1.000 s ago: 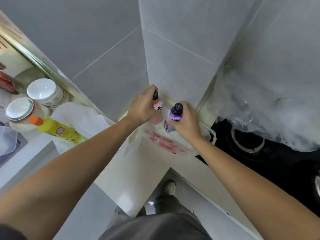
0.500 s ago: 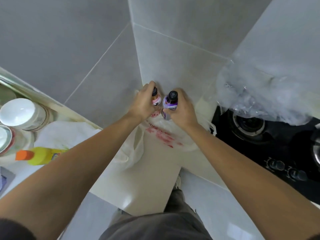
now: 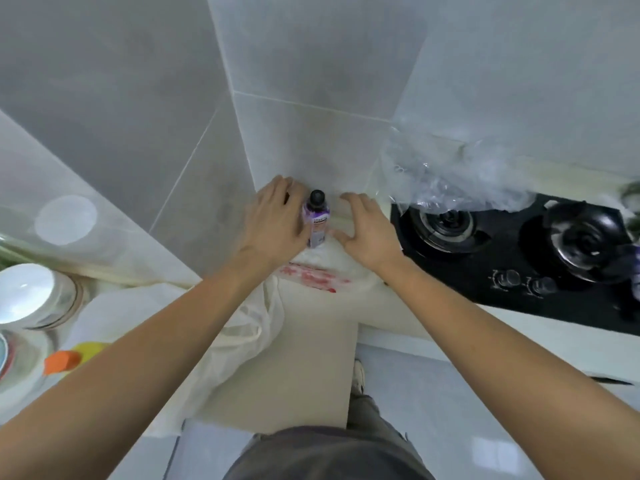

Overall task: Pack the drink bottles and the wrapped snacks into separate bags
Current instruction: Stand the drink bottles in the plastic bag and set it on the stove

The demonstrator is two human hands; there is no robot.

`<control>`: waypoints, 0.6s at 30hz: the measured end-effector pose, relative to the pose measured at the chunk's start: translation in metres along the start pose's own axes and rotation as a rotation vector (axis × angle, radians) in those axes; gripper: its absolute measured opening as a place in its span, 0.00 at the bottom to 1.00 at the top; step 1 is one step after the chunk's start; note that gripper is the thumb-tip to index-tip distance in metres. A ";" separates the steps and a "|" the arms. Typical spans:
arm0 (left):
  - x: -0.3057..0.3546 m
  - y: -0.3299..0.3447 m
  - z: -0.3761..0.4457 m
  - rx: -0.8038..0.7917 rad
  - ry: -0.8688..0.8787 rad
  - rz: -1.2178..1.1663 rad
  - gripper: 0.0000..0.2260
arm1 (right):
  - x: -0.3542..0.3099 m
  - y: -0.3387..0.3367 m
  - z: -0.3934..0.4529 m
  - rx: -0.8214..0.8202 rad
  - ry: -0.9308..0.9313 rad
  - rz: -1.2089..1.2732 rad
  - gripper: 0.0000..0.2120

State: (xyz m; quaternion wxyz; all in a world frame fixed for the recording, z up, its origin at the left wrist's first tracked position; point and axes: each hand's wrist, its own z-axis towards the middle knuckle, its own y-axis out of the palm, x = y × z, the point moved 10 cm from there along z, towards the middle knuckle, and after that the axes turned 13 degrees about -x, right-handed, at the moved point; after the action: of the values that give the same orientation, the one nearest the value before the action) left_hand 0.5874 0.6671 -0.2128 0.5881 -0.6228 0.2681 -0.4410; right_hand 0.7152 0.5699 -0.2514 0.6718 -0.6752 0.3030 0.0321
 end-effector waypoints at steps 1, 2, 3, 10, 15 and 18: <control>0.012 -0.002 -0.002 -0.001 0.041 0.013 0.21 | 0.004 -0.007 -0.013 0.012 0.013 -0.038 0.31; 0.023 -0.002 -0.004 -0.006 0.067 0.021 0.21 | 0.010 -0.012 -0.024 0.017 0.031 -0.071 0.31; 0.035 -0.003 -0.005 -0.008 0.094 0.029 0.21 | 0.017 -0.019 -0.038 0.028 0.051 -0.100 0.31; 0.144 0.022 -0.007 -0.093 0.195 0.060 0.28 | 0.085 -0.068 -0.138 0.132 0.181 -0.201 0.36; 0.264 0.053 -0.006 -0.162 0.270 0.073 0.30 | 0.163 -0.102 -0.231 0.200 0.281 -0.211 0.35; 0.350 0.071 -0.007 -0.164 0.308 0.058 0.30 | 0.223 -0.121 -0.295 0.239 0.338 -0.128 0.34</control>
State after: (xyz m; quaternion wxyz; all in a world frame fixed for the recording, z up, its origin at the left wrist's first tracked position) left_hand 0.7582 0.3539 -0.2004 0.4999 -0.5858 0.4078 -0.4906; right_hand 0.8445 0.2042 -0.2161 0.6873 -0.6046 0.3694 -0.1603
